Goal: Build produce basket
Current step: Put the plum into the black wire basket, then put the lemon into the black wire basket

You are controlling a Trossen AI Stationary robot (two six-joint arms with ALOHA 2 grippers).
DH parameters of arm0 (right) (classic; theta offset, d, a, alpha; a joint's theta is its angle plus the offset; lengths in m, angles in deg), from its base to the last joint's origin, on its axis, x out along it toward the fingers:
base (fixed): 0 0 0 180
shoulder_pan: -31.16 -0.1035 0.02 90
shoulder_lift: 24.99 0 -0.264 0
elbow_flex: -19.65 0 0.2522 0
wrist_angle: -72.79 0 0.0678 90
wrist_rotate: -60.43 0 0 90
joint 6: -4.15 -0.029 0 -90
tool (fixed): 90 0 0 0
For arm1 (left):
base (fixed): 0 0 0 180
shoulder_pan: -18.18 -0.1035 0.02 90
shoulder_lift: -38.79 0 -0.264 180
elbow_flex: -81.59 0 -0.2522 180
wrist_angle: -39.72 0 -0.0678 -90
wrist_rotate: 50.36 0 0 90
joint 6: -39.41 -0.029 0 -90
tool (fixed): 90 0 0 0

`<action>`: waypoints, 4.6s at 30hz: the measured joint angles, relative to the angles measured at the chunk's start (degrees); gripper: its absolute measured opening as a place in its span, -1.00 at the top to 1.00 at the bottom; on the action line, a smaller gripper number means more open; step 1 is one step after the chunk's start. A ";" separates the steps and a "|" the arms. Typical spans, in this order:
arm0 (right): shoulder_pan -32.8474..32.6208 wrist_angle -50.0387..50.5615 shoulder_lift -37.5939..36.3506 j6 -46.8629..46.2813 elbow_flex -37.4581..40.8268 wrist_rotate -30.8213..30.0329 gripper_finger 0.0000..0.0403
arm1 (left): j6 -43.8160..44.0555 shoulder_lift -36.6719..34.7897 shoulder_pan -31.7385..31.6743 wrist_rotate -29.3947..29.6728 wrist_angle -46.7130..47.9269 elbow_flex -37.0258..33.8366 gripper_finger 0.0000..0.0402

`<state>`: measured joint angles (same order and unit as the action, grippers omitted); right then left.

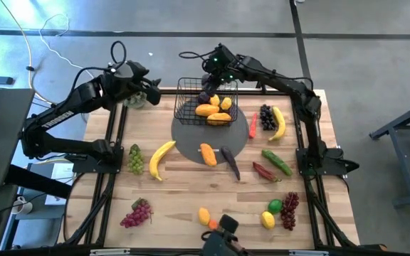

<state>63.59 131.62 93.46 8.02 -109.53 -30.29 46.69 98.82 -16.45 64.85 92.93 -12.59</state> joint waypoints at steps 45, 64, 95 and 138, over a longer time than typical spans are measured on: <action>-0.32 -12.13 12.83 -9.57 0.04 6.81 -0.06 | 0.07 -0.02 -1.40 -1.00 0.27 0.00 -0.33; -1.19 -0.42 6.05 -14.50 0.00 6.26 -0.09 | 1.64 -0.04 -1.45 -4.46 8.45 0.00 -0.49; -16.48 26.21 -2.27 -21.85 -0.02 -11.62 -0.09 | -11.53 -0.04 0.35 -20.48 23.06 0.00 -0.51; -44.46 44.56 -10.85 -56.71 15.20 -16.83 -0.09 | -12.90 -0.04 11.49 -22.87 23.24 -8.57 -0.51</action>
<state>19.13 176.18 82.60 -48.69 -94.33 -47.12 33.79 98.78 -4.95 41.98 116.18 -21.16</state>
